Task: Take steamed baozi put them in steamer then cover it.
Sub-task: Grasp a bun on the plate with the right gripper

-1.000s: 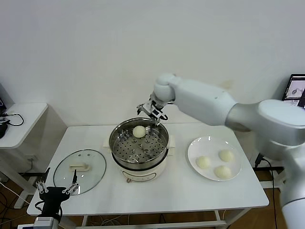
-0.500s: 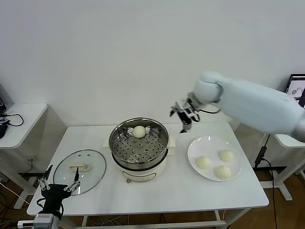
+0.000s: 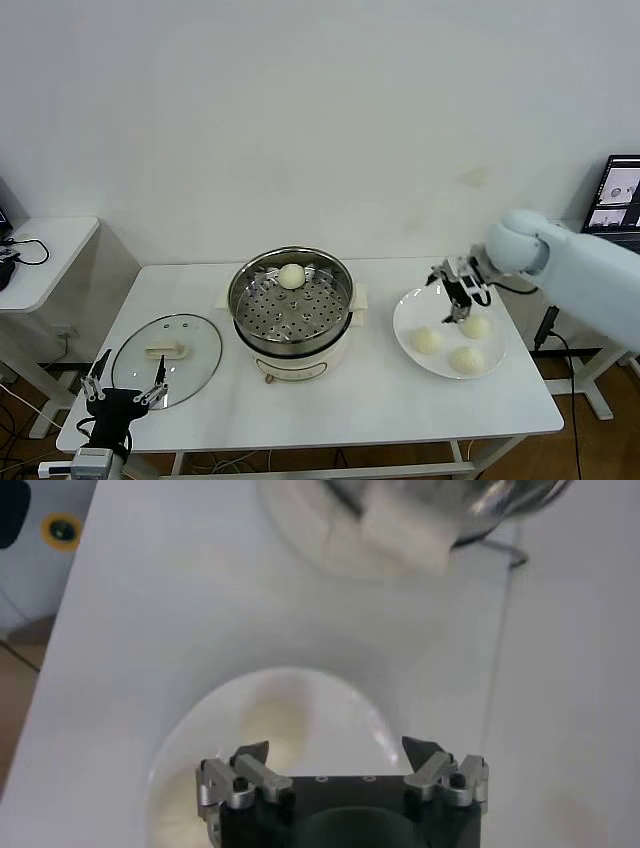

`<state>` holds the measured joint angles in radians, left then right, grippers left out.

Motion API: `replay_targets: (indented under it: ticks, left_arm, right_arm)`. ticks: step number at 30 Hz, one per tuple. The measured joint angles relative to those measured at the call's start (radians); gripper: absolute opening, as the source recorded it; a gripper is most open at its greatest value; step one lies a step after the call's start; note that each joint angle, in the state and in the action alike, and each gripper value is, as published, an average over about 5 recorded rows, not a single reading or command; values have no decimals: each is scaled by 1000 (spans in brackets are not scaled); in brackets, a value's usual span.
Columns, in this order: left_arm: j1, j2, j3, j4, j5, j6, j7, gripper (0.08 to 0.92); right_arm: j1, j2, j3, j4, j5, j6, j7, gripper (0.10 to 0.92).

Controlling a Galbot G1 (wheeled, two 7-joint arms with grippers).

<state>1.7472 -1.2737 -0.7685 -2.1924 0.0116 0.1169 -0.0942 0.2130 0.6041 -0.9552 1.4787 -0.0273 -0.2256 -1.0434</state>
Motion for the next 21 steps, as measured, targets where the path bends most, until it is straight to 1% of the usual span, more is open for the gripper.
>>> replay_targets:
  ticks: [9, 21]
  left_arm:
    - [10, 2, -11, 7, 1, 5, 2, 823]
    - [6, 4, -28, 19, -2, 6, 4, 823]
  right_arm:
    - [-156, 42, 87, -80, -86, 21, -3, 823]
    - [-226, 164, 138, -220, -147, 31, 8, 823]
